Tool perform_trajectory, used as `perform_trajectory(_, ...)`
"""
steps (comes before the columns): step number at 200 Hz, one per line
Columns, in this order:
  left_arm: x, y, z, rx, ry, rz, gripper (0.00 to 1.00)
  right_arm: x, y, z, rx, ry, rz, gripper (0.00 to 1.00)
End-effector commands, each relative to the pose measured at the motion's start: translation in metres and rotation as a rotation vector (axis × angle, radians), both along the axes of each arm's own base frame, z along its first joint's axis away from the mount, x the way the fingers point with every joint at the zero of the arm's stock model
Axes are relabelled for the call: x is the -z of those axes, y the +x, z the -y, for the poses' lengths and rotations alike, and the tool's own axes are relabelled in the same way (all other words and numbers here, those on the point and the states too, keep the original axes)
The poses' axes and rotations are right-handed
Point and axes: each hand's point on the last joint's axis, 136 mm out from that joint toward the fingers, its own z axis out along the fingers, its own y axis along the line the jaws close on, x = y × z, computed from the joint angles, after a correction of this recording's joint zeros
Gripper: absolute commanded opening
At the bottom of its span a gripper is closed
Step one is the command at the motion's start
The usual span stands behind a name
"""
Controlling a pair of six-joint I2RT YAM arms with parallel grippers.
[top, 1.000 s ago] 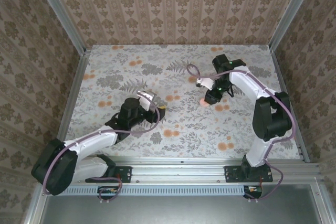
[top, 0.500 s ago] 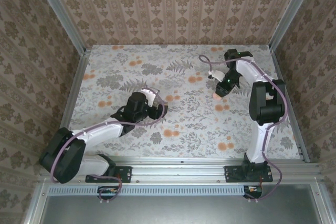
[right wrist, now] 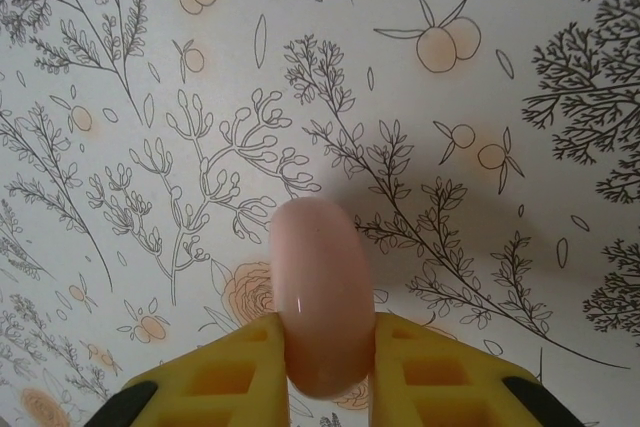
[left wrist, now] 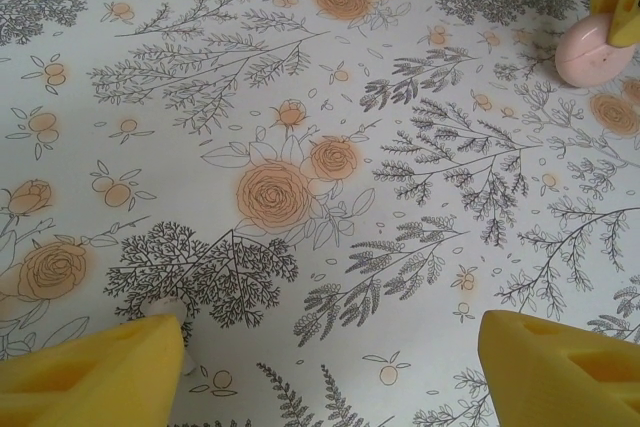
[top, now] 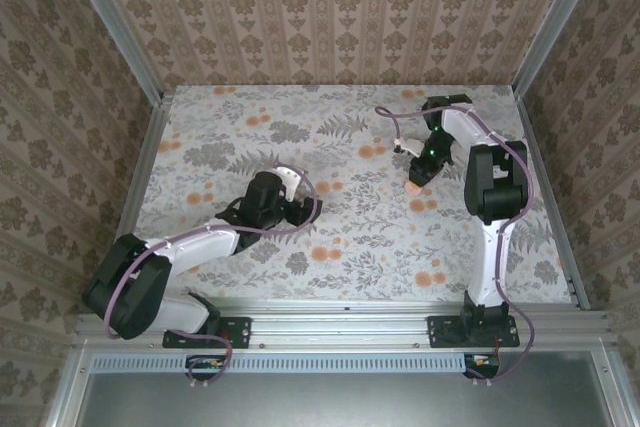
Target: Insert the wireless bluetooth earbuds into the charging case
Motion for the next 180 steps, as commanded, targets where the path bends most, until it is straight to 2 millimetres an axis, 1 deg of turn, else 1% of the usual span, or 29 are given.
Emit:
perform_trajectory(1,-0.014,0.008,0.005,0.012,-0.013,0.034,0.78,0.001,-0.006,0.003,-0.004,0.013,-0.057,0.25)
perform_trajectory(39,-0.014,0.009,0.005,0.018,-0.008,0.045,0.78,0.006,-0.004,0.008,0.02,0.007,-0.064,0.31)
perform_trajectory(65,-0.015,0.011,0.004,0.016,-0.002,0.05,0.78,0.009,-0.002,0.013,0.03,-0.003,-0.062,0.37)
perform_trajectory(127,-0.016,0.013,0.003,0.01,0.004,0.054,0.77,0.013,0.005,0.018,0.043,-0.017,-0.033,0.42)
perform_trajectory(152,-0.018,0.014,0.003,0.006,0.002,0.054,0.77,0.008,0.009,0.017,0.052,-0.007,0.001,0.43)
perform_trajectory(180,-0.024,0.014,0.0,-0.01,0.0,0.052,0.77,-0.009,0.014,0.013,0.075,0.014,0.061,0.43)
